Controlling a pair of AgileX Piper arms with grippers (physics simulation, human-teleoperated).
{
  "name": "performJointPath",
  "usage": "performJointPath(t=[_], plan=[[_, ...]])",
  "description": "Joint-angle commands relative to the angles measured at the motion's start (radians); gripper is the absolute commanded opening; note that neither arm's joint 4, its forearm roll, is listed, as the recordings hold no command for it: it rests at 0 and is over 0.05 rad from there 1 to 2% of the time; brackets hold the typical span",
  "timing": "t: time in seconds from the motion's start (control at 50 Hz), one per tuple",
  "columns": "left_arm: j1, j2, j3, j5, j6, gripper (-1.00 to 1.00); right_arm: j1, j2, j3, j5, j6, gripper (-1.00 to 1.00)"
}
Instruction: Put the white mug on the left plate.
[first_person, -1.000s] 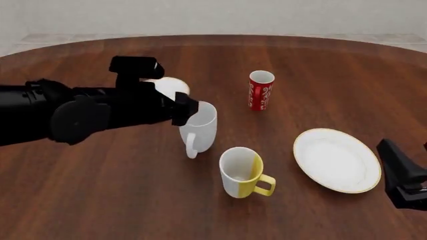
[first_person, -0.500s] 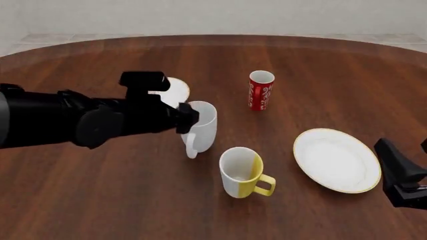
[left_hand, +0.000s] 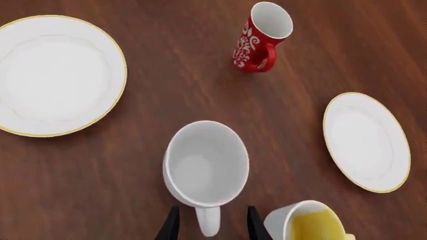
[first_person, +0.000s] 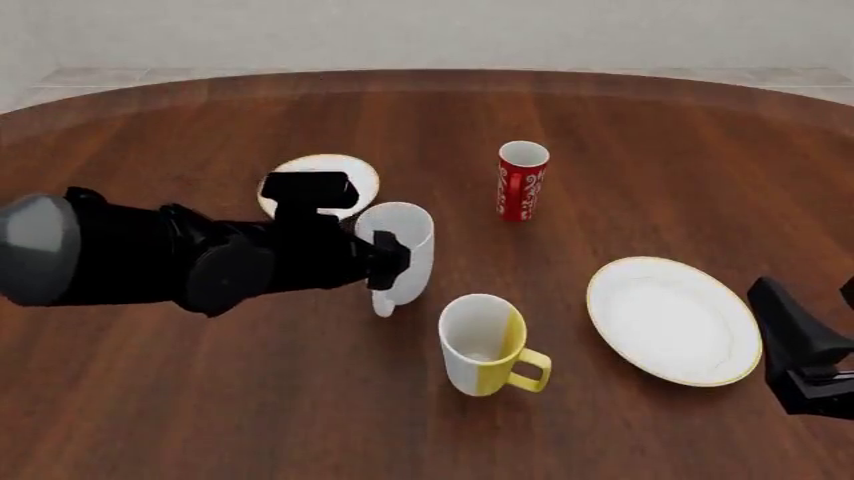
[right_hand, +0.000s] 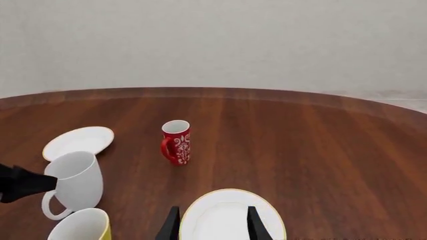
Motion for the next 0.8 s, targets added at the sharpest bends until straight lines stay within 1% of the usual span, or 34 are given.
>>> performJointPath(t=[0.02, 0.2, 0.28, 0.48, 0.8], plan=[[-0.018, 0.024, 0.019, -0.021, -0.023, 1.00, 0.005, 0.001, 0.000, 0.002, 0.002, 1.00], [-0.033, 0.043, 0.018, -0.025, -0.038, 1.00, 0.006, -0.002, 0.000, 0.005, 0.002, 1.00], [-0.026, 0.046, 0.018, -0.026, -0.036, 1.00, 0.005, -0.004, 0.000, 0.008, 0.003, 1.00], [-0.012, 0.072, 0.007, -0.026, -0.040, 1.00, 0.003, 0.020, 0.000, -0.013, 0.004, 1.00], [-0.028, 0.124, 0.005, -0.050, -0.058, 1.00, 0.003, 0.051, 0.000, -0.043, 0.005, 1.00]])
